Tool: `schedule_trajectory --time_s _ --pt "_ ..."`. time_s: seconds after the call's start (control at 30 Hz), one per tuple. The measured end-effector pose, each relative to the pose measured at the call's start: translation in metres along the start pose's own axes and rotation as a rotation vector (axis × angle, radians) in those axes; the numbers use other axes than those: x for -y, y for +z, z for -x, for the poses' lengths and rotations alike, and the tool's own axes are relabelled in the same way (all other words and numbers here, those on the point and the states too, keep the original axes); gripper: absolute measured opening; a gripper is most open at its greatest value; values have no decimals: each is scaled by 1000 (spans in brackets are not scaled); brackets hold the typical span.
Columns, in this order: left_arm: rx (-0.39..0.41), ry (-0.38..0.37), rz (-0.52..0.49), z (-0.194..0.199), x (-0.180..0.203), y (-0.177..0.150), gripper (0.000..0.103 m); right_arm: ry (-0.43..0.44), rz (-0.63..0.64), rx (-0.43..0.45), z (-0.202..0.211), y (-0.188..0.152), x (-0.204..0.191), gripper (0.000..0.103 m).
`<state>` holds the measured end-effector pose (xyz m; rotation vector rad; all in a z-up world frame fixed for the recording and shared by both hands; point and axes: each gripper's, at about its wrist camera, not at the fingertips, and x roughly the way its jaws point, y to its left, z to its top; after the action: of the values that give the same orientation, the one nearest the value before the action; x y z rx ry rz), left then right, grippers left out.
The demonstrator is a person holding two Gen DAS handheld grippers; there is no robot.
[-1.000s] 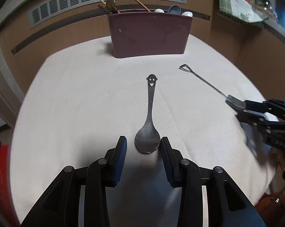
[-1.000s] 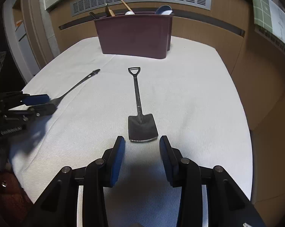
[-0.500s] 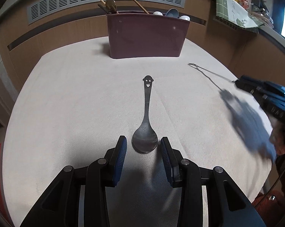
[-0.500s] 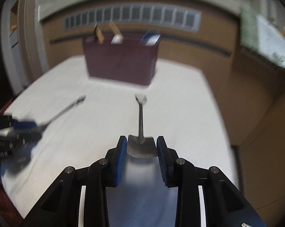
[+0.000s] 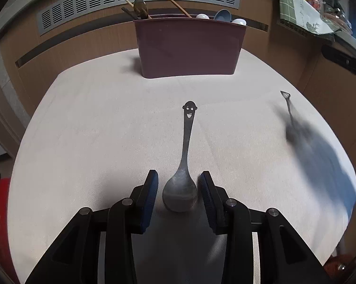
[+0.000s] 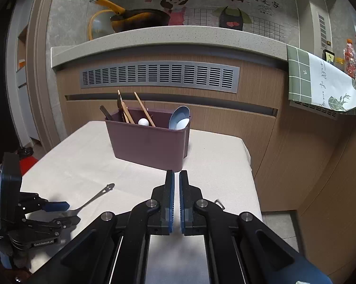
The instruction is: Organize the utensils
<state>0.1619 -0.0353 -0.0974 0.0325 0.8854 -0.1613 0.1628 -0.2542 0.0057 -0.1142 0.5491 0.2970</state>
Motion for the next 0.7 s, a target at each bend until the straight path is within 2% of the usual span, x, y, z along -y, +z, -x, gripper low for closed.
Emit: schedule_trajectory --time_s 0.1,0.23,0.27,0.3,0.4,0.5,0.6,0.7 --pt "9 -29 71 3 -15 0 28 33 -24 -23 -2 -4 6 2" --pt "66 -13 127 18 -32 6 28 32 -16 -51 -3 -8 12 2" --pt "82 -10 132 22 -35 8 24 42 -14 -81 -4 -9 14 2" --pt "99 -3 133 27 -38 10 5 54 -15 -117 -7 -11 17 3" --pt "139 -4 138 40 -42 14 5 75 -50 -218 -16 -25 34 5" --pt "175 -16 123 50 -41 16 5 19 -87 -289 -23 -47 50 5" --pt "163 -40 117 47 -39 16 5 3 -133 -345 -28 -65 62 6" --pt "123 -66 152 34 -41 16 6 27 -232 -352 -33 -70 75 8"
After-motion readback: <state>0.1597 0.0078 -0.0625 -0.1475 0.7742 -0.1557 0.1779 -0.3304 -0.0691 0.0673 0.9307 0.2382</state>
